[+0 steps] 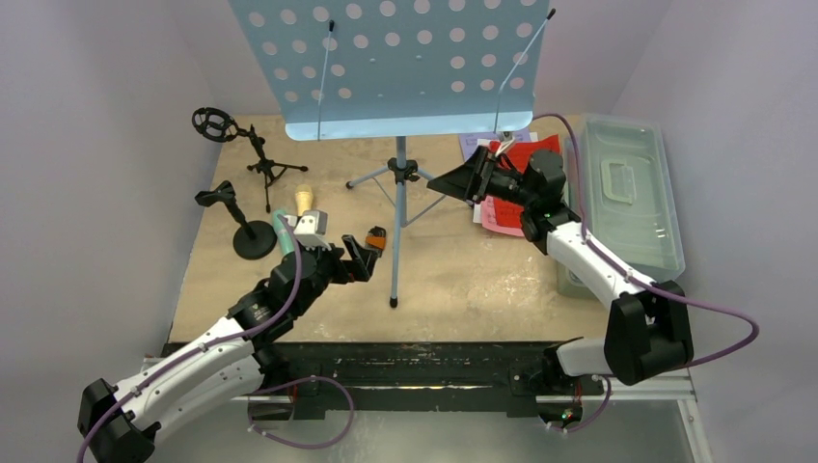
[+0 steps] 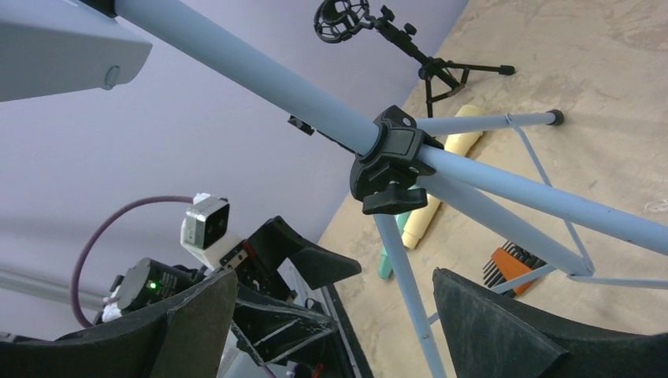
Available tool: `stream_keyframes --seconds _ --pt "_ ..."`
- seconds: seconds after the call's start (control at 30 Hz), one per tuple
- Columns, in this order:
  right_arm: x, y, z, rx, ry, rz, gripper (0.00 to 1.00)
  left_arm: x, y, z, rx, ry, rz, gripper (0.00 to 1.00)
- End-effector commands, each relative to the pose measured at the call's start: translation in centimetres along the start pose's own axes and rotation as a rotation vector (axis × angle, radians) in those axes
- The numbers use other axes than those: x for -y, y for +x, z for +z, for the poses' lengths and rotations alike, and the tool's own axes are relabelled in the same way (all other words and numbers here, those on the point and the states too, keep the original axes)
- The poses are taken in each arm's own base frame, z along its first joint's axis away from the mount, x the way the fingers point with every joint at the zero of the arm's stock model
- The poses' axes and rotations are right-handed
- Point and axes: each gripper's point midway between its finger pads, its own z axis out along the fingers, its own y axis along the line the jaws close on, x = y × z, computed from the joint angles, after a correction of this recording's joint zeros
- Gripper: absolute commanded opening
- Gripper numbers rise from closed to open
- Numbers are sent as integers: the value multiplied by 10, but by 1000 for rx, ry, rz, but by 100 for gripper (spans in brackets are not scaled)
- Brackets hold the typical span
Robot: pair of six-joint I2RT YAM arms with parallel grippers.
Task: Pack up the instrument practice props
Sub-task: Unscrew the knob on the music stand.
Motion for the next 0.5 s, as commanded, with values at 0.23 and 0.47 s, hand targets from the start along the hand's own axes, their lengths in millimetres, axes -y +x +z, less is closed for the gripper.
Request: stream_keyframes --seconds 0.23,0.47 --pt "-12 -12 2 34 -83 22 97 1 -2 -3 14 6 -22 100" --pt "-6 -11 7 16 -91 65 96 3 -1 -2 10 13 -18 100"
